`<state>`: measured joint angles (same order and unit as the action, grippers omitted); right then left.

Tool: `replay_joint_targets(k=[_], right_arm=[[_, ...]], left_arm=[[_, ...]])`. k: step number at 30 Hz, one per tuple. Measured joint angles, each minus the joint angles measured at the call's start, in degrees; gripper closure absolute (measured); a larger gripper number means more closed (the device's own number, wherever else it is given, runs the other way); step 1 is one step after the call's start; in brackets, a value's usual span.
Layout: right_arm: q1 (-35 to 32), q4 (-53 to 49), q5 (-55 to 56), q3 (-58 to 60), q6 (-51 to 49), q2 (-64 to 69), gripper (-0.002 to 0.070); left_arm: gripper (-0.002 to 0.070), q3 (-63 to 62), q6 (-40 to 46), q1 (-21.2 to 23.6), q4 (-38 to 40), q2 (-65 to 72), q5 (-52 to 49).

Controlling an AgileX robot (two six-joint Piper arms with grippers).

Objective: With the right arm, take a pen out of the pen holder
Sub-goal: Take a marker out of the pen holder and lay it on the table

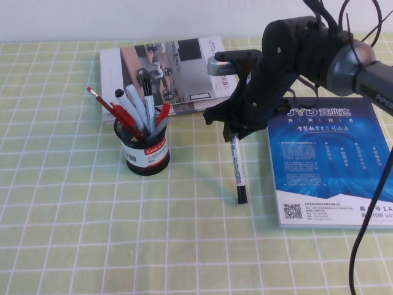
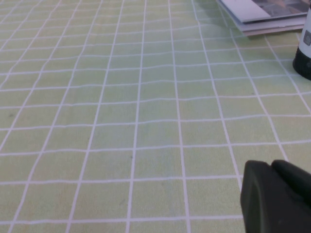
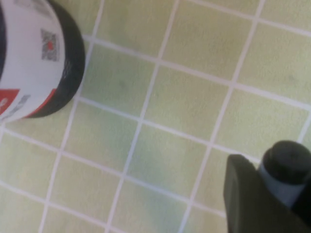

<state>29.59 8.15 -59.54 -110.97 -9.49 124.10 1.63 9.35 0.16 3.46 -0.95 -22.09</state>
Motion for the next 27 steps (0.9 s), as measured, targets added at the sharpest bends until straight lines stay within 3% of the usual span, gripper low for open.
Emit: replay_joint_targets(k=[15, 22, 27], right_arm=[[-1.0, 0.3, 2.9, -0.5, -0.1, 2.3, 0.0569], [-1.0, 0.3, 3.4, -0.5, -0.1, 2.3, 0.0456], [-1.0, 0.3, 3.1, -0.5, -0.1, 2.3, 0.0438]], left_arm=[[0.068, 0.0, 0.0, 0.0, 0.0, 0.0, 0.0], [0.068, 0.0, 0.0, 0.0, 0.0, 0.0, 0.0], [0.068, 0.0, 0.0, 0.0, 0.0, 0.0, 0.0]])
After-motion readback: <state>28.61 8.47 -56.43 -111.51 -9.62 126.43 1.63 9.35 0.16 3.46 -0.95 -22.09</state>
